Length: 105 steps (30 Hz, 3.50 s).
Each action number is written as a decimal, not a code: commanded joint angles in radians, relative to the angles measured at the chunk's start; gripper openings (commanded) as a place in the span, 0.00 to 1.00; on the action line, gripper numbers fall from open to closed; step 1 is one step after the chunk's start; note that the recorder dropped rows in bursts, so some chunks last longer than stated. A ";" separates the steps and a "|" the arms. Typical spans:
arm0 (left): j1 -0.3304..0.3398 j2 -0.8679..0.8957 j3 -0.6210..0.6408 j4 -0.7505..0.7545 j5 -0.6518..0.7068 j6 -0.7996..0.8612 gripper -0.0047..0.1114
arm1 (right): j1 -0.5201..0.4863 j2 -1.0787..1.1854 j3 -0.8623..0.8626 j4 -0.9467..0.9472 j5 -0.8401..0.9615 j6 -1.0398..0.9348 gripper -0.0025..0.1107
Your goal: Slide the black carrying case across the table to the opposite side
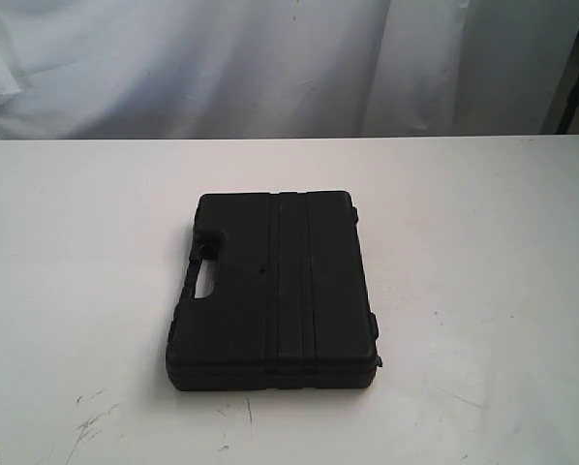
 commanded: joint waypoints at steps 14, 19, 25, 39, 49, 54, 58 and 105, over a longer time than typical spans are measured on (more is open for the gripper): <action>-0.011 0.254 -0.162 -0.048 0.110 0.121 0.04 | -0.005 -0.005 0.004 -0.016 0.000 0.000 0.02; -0.011 0.447 -0.287 -0.196 0.243 0.250 0.04 | -0.005 -0.005 0.004 -0.016 0.000 0.000 0.02; -0.011 0.639 -0.363 -0.315 0.308 0.330 0.04 | -0.005 -0.005 0.004 -0.016 0.000 0.000 0.02; -0.199 0.977 -0.564 -0.201 0.408 0.185 0.04 | -0.005 -0.005 0.004 -0.016 0.000 0.000 0.02; -0.301 1.165 -0.713 -0.175 0.437 0.103 0.05 | -0.005 -0.005 0.004 -0.016 0.000 0.000 0.02; -0.342 1.240 -0.777 -0.170 0.440 0.093 0.21 | -0.005 -0.005 0.004 -0.016 0.000 0.000 0.02; -0.342 1.287 -0.812 -0.170 0.430 0.093 0.40 | -0.005 -0.005 0.004 -0.016 0.000 0.012 0.02; -0.342 1.570 -0.873 -0.070 0.424 0.065 0.04 | -0.005 -0.005 0.004 -0.016 0.000 0.012 0.02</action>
